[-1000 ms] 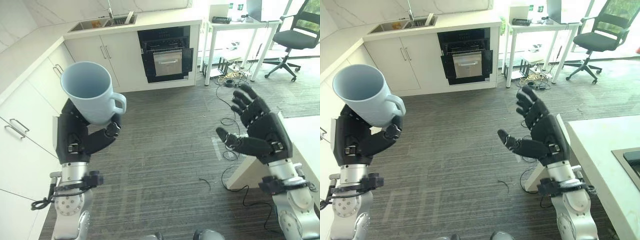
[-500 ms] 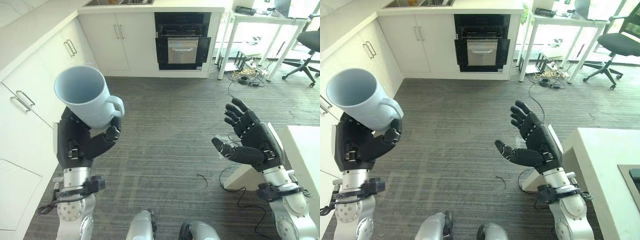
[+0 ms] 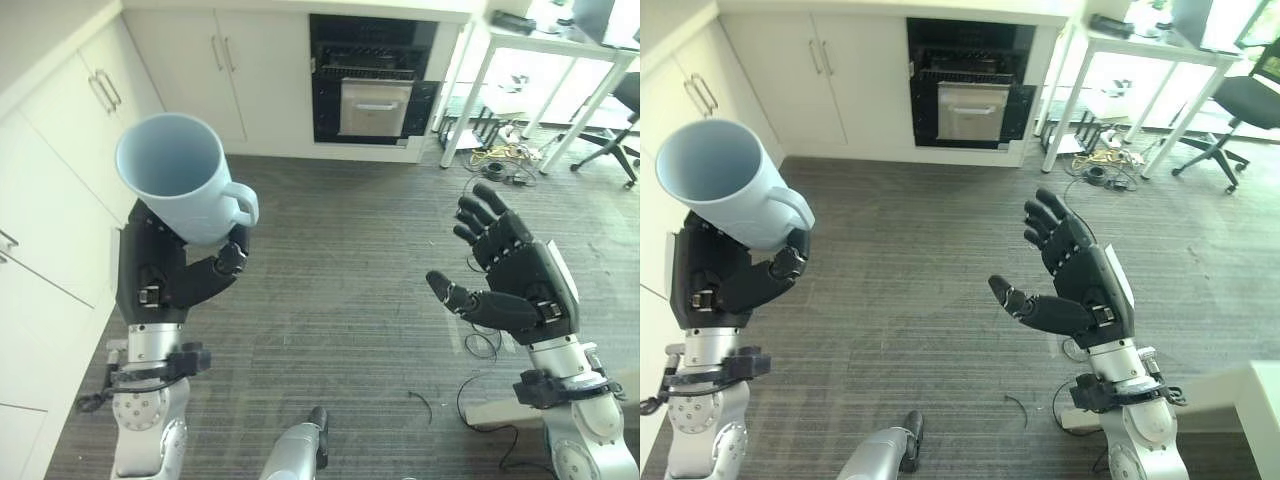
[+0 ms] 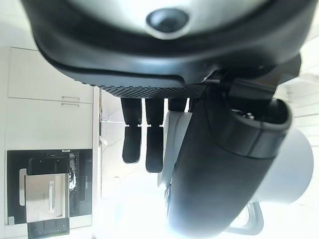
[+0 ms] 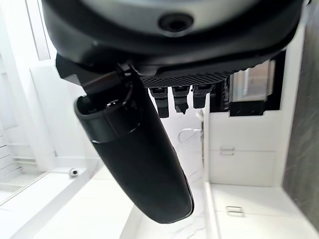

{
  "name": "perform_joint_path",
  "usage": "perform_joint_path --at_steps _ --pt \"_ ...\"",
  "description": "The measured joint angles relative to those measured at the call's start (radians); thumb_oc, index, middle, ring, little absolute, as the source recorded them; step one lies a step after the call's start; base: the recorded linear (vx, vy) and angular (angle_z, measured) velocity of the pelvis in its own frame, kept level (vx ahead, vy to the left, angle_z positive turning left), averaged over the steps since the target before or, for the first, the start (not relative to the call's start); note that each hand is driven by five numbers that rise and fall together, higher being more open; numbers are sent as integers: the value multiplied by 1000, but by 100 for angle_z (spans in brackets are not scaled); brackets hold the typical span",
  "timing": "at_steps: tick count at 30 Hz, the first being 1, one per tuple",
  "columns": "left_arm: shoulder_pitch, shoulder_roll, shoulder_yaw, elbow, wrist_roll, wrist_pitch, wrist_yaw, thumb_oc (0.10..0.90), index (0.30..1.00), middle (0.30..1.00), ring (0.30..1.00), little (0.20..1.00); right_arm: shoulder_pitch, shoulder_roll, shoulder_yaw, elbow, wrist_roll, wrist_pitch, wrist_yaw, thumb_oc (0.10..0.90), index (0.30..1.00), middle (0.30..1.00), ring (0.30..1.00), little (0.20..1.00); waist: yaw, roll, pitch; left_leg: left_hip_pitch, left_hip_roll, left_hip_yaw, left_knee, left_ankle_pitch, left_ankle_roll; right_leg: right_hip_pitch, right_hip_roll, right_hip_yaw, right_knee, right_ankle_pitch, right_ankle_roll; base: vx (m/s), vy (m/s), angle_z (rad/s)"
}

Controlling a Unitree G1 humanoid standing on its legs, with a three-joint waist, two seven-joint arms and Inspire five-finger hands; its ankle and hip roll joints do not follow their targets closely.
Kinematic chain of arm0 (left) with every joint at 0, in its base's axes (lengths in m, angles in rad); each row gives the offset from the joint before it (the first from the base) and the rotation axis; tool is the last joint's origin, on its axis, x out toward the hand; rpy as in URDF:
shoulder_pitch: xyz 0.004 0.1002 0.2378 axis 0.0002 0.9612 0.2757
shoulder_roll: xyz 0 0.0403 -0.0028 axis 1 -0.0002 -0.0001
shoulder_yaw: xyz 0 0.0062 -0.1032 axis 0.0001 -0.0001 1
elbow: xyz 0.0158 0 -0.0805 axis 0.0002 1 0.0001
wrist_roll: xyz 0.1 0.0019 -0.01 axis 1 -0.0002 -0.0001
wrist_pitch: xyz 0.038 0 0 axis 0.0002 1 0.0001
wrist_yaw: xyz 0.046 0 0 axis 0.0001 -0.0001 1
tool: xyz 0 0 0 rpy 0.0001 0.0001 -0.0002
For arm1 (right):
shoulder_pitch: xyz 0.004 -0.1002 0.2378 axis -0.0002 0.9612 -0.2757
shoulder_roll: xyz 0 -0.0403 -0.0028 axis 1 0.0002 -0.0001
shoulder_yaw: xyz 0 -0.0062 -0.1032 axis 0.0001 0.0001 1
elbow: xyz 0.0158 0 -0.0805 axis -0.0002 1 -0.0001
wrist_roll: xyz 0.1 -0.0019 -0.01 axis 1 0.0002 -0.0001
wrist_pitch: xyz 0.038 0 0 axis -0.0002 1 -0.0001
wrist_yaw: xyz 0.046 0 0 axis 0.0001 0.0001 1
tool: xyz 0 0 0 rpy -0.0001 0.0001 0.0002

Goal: Place the dishes in the dishwasher.

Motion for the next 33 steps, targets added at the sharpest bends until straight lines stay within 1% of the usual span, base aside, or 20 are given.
perform_joint_path --at_steps 3,8,9,12,13,14,15,16,18,21,24,25,26,27,28,29,30,31,32,33 --pt "8 22 2 0 2 1 15 400 300 300 300 300 -54 9 69 1 -2 -5 -19 800 900 900 900 900 4 11 1 140 -5 59 -128 -55 18 -199 -46 -24 131 -61 -40 164 10 -9" --pt "-4 41 -7 10 22 10 35 400 300 300 300 300 -59 -41 80 20 5 -9 -7 800 900 900 900 900 -16 26 -2 242 -14 154 -229 -70 -29 -273 80 -230 -447 -33 -130 209 -127 -18" --pt "-9 23 -8 23 23 9 54 400 300 300 300 300 -64 -54 72 23 23 -9 3 800 900 900 900 900 -31 21 -1 235 -24 201 -210 -130 -131 -335 54 -208 -433 -1 -111 202 -124 -23" --pt "-12 7 -12 78 56 43 72 400 300 300 300 300 -48 -62 45 47 43 -5 20 800 900 900 900 900 -88 43 19 255 -86 235 -181 -117 -93 -501 -36 -76 -394 98 -87 396 -200 -16" --pt "-7 -7 -19 85 62 46 73 400 300 300 300 300 -24 -53 39 49 55 -4 28 800 900 900 900 900 -96 76 61 267 -84 216 -101 -133 -158 -515 -8 -74 -420 125 -138 515 -280 -25" --pt "-9 35 -21 87 73 42 72 400 300 300 300 300 -23 -17 37 58 60 -8 38 800 900 900 900 900 -84 -41 95 155 -122 187 176 -137 -114 -498 -92 -32 -463 150 -152 555 -378 0" --pt "6 68 -33 60 85 43 70 400 300 300 300 300 -16 -18 18 62 60 -14 45 800 900 900 900 900 -95 -20 68 117 -24 120 128 -246 -24 -478 -90 -65 -464 157 -101 465 -358 -17" --pt "34 8 -20 52 85 45 76 400 300 300 300 300 -22 -24 27 76 60 -14 46 800 900 900 900 900 -46 -18 66 156 -16 136 140 -326 -3 -436 -74 -73 -390 148 -82 670 -523 9" --pt "35 -8 -18 51 77 51 79 400 300 300 300 300 -41 -31 41 71 58 -4 41 800 900 900 900 900 -54 -5 71 244 -27 93 8 -295 -10 -380 -44 -90 -271 96 -88 605 -492 16" --pt "-7 -20 -33 11 37 53 74 400 300 300 300 300 -59 -97 32 21 59 -4 37 800 900 900 900 900 -89 51 73 454 23 46 -199 -244 -60 -397 32 -146 -119 -48 -142 478 -381 43" --pt "67 -4 -27 -55 34 54 70 400 300 300 300 300 -21 -101 5 7 61 2 52 800 900 900 900 900 -117 26 -5 598 28 110 -225 -281 -194 -352 52 -178 -282 23 -223 439 -383 20" --pt "93 -21 -26 -59 35 52 64 400 300 300 300 300 -2 -108 -6 15 61 13 64 800 900 900 900 900 -102 37 -19 606 50 122 -161 -270 -210 -327 83 -153 -263 23 -292 265 -345 -78" --pt "125 -29 -8 -59 29 52 75 400 300 300 300 300 21 -115 -15 30 70 29 83 800 900 900 900 900 -72 29 -55 469 76 112 139 -120 -233 -288 129 -92 -285 -23 -332 310 -315 -141" --pt "113 -34 -2 -61 31 53 72 400 300 300 300 300 17 -106 -43 45 78 38 88 800 900 900 900 900 -51 11 -51 183 84 96 511 -110 -222 -248 158 -51 -348 -32 -344 265 -178 -138" --pt "106 -32 -3 -63 40 51 69 400 300 300 300 300 7 -93 -53 60 79 39 88 800 900 900 900 900 -52 -4 -41 12 82 102 622 -135 -181 -213 163 -43 -382 -35 -348 410 -31 -112" --pt "133 -20 -7 -46 41 53 73 400 300 300 300 300 -17 -77 -11 102 79 54 83 800 900 900 900 900 -58 -42 8 -58 37 156 302 -112 -118 -61 162 -47 -423 -68 -272 302 69 -84" --pt "157 -20 -17 -42 40 52 73 400 300 300 300 300 2 -92 12 99 79 53 84 800 900 900 900 900 -64 -27 3 -31 27 187 106 -29 -88 0 187 -51 -424 -100 -218 318 93 -89" --pt "195 -23 -30 -42 40 38 73 400 300 300 300 300 27 -114 46 86 78 45 83 800 900 900 900 900 -85 14 -22 -13 22 209 -85 106 -31 41 231 -46 -382 -138 -156 236 92 -78" --pt "213 -32 -41 -50 41 25 73 400 300 300 300 300 44 -170 64 55 79 28 80 800 900 900 900 900 -103 150 -35 -24 75 187 -177 314 59 -18 300 -34 -192 -202 -134 286 87 -119" --pt "234 -42 -28 -63 40 -2 72 400 300 300 300 300 33 -195 97 33 77 19 80 800 900 900 900 900 -97 177 -44 -50 110 163 -146 327 102 -72 296 -3 -94 -293 -182 331 93 -113"
